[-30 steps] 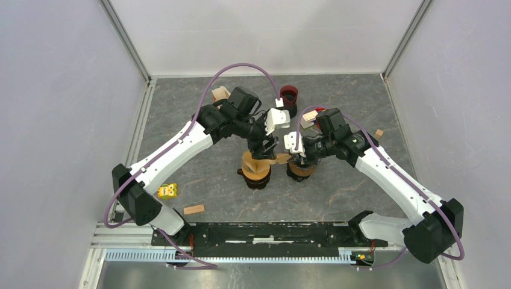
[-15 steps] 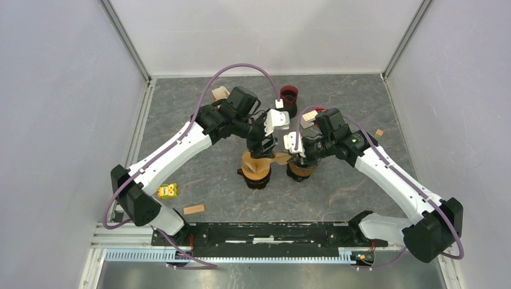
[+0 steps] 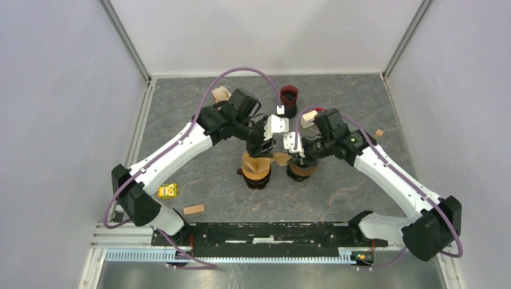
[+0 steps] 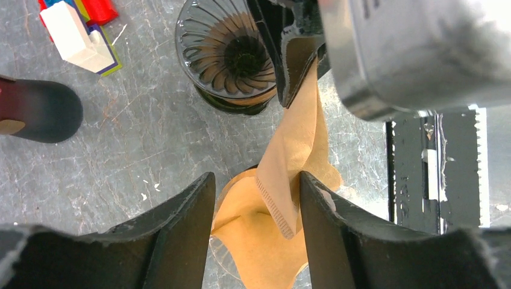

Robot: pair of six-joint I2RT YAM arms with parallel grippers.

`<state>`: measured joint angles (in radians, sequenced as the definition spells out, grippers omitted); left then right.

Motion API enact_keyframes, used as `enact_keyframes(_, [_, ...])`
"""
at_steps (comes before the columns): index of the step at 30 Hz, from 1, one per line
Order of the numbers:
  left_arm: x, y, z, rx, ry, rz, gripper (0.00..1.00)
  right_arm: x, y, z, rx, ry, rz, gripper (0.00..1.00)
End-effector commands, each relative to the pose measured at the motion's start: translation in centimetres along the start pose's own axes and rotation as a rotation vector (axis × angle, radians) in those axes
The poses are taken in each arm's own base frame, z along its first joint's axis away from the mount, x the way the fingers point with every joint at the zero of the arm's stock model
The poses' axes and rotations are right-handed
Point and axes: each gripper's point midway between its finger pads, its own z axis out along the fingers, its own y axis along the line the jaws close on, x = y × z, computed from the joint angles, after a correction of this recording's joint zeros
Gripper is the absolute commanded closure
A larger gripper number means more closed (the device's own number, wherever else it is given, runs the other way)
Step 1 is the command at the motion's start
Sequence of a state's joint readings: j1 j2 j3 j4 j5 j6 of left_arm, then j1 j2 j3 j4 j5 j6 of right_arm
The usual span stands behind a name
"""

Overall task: Place the coffee filter in the dripper
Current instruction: Pick up the coffee filter from the coffee filter holder.

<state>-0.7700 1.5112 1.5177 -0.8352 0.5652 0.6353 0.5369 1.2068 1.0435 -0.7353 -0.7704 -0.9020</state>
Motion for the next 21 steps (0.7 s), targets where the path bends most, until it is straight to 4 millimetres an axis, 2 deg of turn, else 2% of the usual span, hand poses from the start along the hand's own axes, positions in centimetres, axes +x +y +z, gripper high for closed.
enact_keyframes(1, [-1.2, -1.0, -0.8, 0.035, -0.05, 0.101, 0.42, -1.4, -0.2, -0.3, 0.0, -0.037, -0.019, 1.0])
enact_keyframes(4, [-1.2, -1.1, -0.7, 0.042, -0.053, 0.103, 0.47, -1.5, -0.2, -0.4, 0.001, -0.039, -0.022, 1.0])
enact_keyframes(10, [-1.5, -1.1, -0.7, 0.047, -0.062, 0.099, 0.67, -1.4, -0.2, -0.4, 0.006, -0.038, -0.022, 1.0])
enact_keyframes(17, [-2.2, -1.8, -0.8, 0.077, -0.094, 0.059, 0.73, -0.9, -0.3, -0.4, 0.017, -0.023, -0.024, 1.0])
enact_keyframes(21, [-2.6, -2.0, -0.9, 0.088, -0.108, 0.038, 0.85, -0.7, -0.4, -0.4, 0.027, -0.013, -0.027, 1.0])
